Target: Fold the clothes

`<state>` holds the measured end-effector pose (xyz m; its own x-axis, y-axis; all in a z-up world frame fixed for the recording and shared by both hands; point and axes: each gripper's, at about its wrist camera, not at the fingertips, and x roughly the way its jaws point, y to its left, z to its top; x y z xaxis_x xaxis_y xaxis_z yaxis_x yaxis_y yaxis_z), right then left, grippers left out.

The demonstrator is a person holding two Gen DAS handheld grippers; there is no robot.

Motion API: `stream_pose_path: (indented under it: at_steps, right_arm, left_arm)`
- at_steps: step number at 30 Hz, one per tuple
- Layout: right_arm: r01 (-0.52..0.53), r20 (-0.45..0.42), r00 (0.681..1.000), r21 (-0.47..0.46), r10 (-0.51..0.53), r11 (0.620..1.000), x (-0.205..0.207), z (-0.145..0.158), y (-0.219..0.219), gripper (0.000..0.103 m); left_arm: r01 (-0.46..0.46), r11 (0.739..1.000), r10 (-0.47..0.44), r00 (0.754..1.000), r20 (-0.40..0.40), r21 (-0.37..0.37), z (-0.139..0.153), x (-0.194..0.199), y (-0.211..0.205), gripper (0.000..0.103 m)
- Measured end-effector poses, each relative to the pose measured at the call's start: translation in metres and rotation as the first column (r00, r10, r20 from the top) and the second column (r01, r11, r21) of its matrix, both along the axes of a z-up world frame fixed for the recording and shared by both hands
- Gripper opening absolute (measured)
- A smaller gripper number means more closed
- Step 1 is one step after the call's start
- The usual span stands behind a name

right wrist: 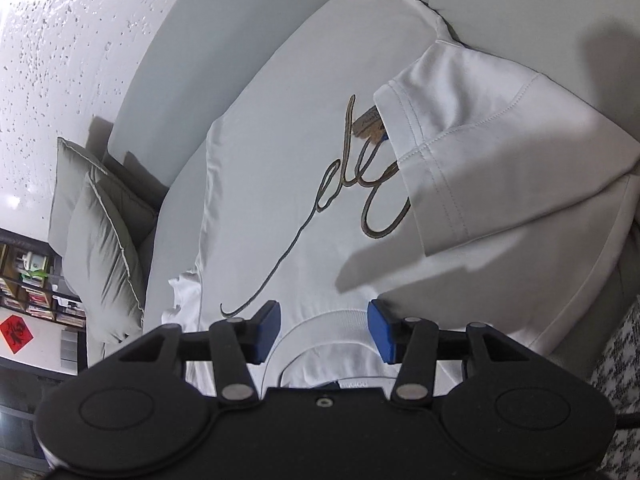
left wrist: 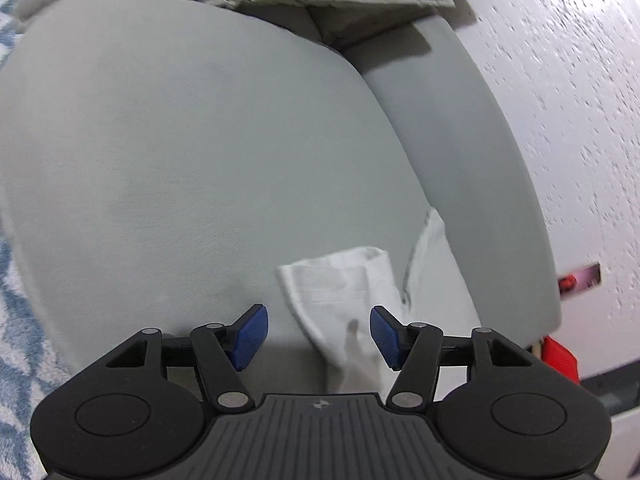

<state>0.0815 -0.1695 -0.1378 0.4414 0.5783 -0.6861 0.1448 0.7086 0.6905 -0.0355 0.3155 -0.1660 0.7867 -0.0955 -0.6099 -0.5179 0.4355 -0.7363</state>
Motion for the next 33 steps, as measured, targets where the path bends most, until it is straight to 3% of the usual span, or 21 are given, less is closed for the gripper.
stream_pose_path:
  at_steps: [6,7,9,12,16,19,21,22,24,27,28,29,32,33]
  right_arm:
    - [-0.001,0.024,1.000,-0.007,0.001,1.000,-0.002,0.001,0.000,0.047]
    - [-0.005,0.032,0.999,-0.009,0.005,1.000,-0.002,0.000,0.000,0.047]
    - [-0.013,0.047,0.999,-0.012,0.014,1.000,-0.004,0.001,-0.001,0.047]
    - [-0.019,0.058,0.998,-0.013,0.020,1.000,-0.005,0.001,-0.003,0.047]
    - [-0.042,0.082,0.996,-0.036,0.045,0.998,-0.006,0.003,0.000,0.047]
    - [-0.036,0.099,0.994,-0.047,0.040,0.998,-0.007,0.008,0.000,0.047]
    - [-0.017,0.123,0.992,-0.062,0.024,0.998,-0.009,0.014,-0.004,0.048]
    - [-0.009,0.136,0.991,-0.068,0.018,0.998,-0.010,0.016,-0.007,0.048]
    - [0.013,0.153,0.988,-0.060,-0.003,0.998,-0.013,0.019,-0.014,0.048]
    - [0.048,0.160,0.986,-0.033,-0.043,0.998,-0.017,0.020,-0.028,0.048]
    - [0.058,0.160,0.986,-0.027,-0.053,0.998,-0.017,0.020,-0.032,0.048]
    - [0.067,0.160,0.985,-0.021,-0.063,0.998,-0.018,0.020,-0.037,0.048]
    - [0.091,0.157,0.984,-0.004,-0.089,0.996,-0.020,0.019,-0.049,0.049]
    - [0.097,0.154,0.983,0.003,-0.096,0.995,-0.020,0.019,-0.052,0.050]
  left_arm:
    - [-0.002,0.998,0.001,1.000,-0.012,-0.061,-0.012,0.018,0.008,0.049]
    - [-0.007,0.998,0.006,1.000,-0.015,-0.056,-0.014,0.017,0.009,0.043]
    - [-0.018,0.999,0.017,1.000,-0.021,-0.044,-0.017,0.015,0.012,0.011]
    - [-0.029,0.999,0.028,0.999,-0.024,-0.025,-0.019,0.010,0.014,0.003]
    - [-0.006,0.994,0.011,0.999,-0.045,0.107,0.002,0.012,0.001,0.000]
    - [0.060,0.952,-0.044,0.997,-0.060,0.299,0.038,0.023,-0.025,0.000]
    - [0.129,0.881,-0.113,0.992,-0.063,0.454,0.065,0.033,-0.056,0.000]
    - [0.166,0.828,-0.153,0.986,-0.069,0.535,0.077,0.038,-0.075,0.000]
    - [0.240,0.682,-0.240,0.966,-0.099,0.691,0.096,0.045,-0.122,0.000]
    - [0.350,0.414,-0.383,0.904,-0.188,0.840,0.100,0.046,-0.200,0.000]
    - [0.390,0.329,-0.423,0.875,-0.235,0.860,0.093,0.045,-0.224,0.000]
    - [0.438,0.265,-0.450,0.844,-0.292,0.859,0.082,0.045,-0.243,0.000]
    - [0.599,0.125,-0.480,0.734,-0.480,0.791,0.044,0.047,-0.283,0.014]
    - [0.638,0.096,-0.478,0.703,-0.527,0.764,0.033,0.046,-0.292,0.015]
